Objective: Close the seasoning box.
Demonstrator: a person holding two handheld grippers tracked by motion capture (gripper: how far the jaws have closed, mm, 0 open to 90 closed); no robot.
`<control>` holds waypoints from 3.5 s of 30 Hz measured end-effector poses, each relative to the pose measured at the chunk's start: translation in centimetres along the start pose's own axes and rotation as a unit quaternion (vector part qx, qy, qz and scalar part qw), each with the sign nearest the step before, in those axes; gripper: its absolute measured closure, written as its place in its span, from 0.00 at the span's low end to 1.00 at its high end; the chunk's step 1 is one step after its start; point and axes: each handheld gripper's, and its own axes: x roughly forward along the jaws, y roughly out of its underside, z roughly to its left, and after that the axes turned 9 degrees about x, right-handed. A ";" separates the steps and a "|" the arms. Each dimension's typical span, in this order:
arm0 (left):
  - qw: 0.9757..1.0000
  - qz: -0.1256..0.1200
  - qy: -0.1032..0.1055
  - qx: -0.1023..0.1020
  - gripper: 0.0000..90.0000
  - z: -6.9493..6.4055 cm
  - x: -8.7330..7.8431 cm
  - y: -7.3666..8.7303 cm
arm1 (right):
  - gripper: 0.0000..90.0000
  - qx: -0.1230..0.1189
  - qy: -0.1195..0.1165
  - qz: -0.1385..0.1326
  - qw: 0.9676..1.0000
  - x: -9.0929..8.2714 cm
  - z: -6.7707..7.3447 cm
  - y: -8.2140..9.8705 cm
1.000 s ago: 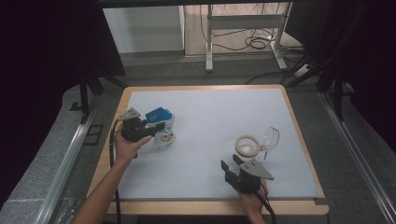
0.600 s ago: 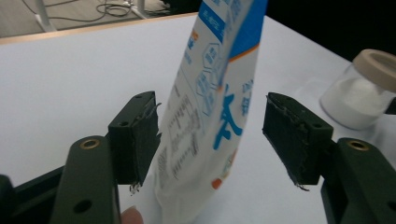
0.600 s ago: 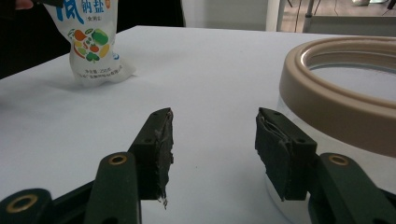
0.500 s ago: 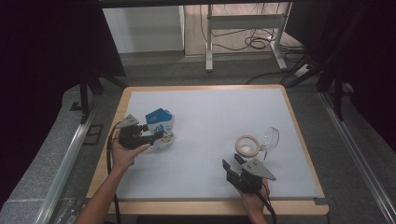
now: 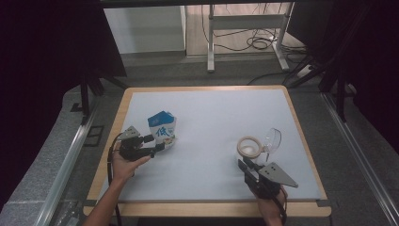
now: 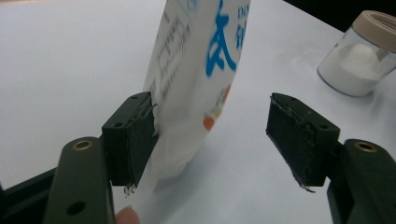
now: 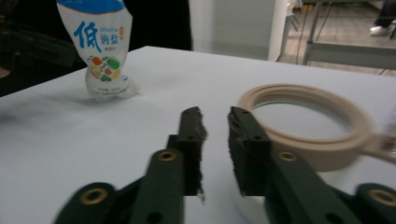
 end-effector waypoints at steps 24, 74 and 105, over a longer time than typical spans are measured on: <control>1.000 0.025 0.006 -0.011 0.36 -0.4 0.7 2.5 | 1.00 0.049 0.083 -0.040 0.995 -4.9 -8.0 -2.6; 0.999 0.041 0.013 -0.005 0.36 -1.2 0.9 3.3 | 1.00 0.007 0.040 -0.013 0.999 0.6 -5.1 -4.7; 0.999 0.040 0.016 -0.005 0.36 -1.1 0.8 3.4 | 0.99 0.013 0.002 0.015 1.000 0.0 -5.4 -4.4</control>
